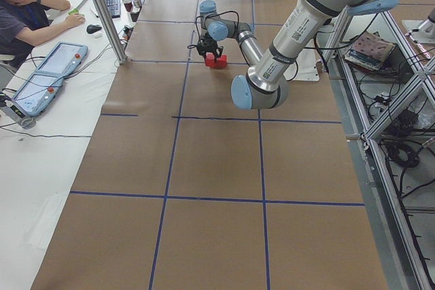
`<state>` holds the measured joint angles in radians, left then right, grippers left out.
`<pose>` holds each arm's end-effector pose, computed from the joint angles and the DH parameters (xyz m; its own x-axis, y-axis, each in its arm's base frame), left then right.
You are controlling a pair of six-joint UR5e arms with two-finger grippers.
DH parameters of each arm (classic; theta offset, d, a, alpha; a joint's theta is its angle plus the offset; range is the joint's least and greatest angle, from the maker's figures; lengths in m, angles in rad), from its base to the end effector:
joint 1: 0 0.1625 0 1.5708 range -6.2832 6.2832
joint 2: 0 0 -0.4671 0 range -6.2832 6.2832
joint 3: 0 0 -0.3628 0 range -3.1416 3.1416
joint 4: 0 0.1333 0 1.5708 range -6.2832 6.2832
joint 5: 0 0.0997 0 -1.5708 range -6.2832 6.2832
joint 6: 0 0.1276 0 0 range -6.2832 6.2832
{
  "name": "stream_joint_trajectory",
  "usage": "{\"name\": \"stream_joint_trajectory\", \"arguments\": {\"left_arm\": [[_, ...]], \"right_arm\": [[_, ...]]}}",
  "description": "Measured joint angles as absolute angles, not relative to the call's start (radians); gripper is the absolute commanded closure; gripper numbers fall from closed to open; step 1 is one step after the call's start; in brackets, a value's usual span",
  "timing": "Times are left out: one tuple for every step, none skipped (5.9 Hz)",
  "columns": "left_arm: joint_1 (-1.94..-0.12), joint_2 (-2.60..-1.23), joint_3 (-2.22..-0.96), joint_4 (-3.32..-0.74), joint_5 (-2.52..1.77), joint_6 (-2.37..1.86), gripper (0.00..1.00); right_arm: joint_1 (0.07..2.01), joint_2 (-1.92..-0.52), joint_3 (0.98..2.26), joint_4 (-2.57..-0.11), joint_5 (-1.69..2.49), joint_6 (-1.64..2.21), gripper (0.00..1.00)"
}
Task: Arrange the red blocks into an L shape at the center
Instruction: 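Lift the cube and carry it with the left gripper toward the placed cubes, then lower the cube beside the farther placed cube, on the side toward the left arm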
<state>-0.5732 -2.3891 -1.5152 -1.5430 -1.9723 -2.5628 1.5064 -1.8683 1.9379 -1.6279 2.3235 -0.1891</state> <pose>0.5899 -0.4801 0.2514 0.1074 -0.9864 -0.1241 0.6744 0.1640 -0.7199 0.0250 -0.3281 0.6757 0.7027 -0.2421 0.6690 0.2000 0.9696 0.1408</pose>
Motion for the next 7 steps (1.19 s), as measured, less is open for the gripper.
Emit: {"name": "stream_joint_trajectory", "arguments": {"left_arm": [[-0.568,-2.388,-1.514,-1.553,-1.972,-2.561,0.86],[-0.561,-2.385,-1.512,-1.565,-1.972,-2.564,0.86],[-0.554,-2.382,-1.501,-1.589,-1.971,-2.57,0.86],[-0.549,-2.379,-1.482,-1.611,-1.971,-2.589,0.84],[-0.547,-2.377,-1.469,-1.619,-1.97,-2.632,0.84],[-0.547,-2.377,-1.46,-1.622,-1.971,-2.673,0.83],[-0.546,-2.376,-1.455,-1.624,-1.971,-2.688,0.83]], "right_arm": [[1.506,-1.868,1.938,-1.628,2.323,-0.19,0.0],[1.506,-1.868,1.939,-1.628,2.323,-0.19,0.0],[1.506,-1.868,1.938,-1.628,2.322,-0.19,0.0],[1.507,-1.868,1.937,-1.628,2.322,-0.19,0.0],[1.507,-1.868,1.936,-1.629,2.322,-0.19,0.0],[1.507,-1.868,1.935,-1.629,2.322,-0.191,0.0],[1.506,-1.868,1.934,-1.628,2.322,-0.191,0.0]]}}
